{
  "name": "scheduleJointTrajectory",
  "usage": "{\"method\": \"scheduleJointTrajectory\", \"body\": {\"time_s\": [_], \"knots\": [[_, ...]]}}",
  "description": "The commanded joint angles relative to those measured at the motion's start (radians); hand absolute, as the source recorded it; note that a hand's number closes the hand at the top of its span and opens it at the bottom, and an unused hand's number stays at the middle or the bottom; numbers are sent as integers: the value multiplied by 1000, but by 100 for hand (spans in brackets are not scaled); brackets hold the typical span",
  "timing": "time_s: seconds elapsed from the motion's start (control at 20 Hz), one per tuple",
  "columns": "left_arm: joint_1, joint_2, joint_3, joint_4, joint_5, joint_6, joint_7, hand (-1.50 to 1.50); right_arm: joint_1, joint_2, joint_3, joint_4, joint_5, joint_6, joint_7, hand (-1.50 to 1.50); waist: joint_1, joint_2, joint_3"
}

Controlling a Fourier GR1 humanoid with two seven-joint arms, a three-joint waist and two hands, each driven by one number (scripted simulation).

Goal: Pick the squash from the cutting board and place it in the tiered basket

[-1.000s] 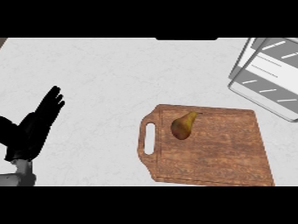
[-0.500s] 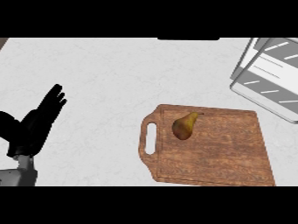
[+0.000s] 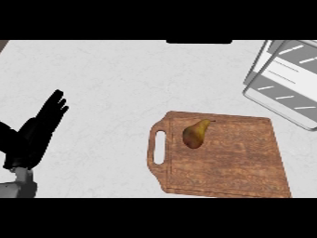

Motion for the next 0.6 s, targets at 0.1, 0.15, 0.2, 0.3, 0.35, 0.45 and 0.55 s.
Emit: {"method": "scheduleJointTrajectory", "body": {"time_s": [0.1, 0.15, 0.2, 0.3, 0.35, 0.45, 0.55], "knots": [[-44, 5, 20, 35, -7, -9, 9, 0, -71, 44, 29, 150, 78, -37, -74, 150, 6, 11, 6], [-17, -16, -8, -6, -29, 11, 14, 0, -86, 68, 58, 124, 108, -62, -37, 150, 9, 10, 6], [-8, -16, -3, -29, -18, 8, 31, 0, -57, 80, 51, 108, 113, -84, -50, 150, 5, 9, 6], [-40, -25, -3, 34, -34, 8, -14, 0, -57, 93, 48, 128, 129, -111, -55, 150, 2, 11, 6], [-1, -10, 5, -23, 4, -20, 23, 0, -99, 75, 40, 206, 145, -122, -98, 150, 18, 13, 6], [24, -16, -3, -44, -14, -7, 12, 0, -72, 97, 46, 220, 162, -150, -115, 150, 19, 13, 6], [7, 1, 12, -44, -6, -19, 18, 0, -72, 150, 48, 211, 184, -228, -98, 150, 19, 13, 6]]}}
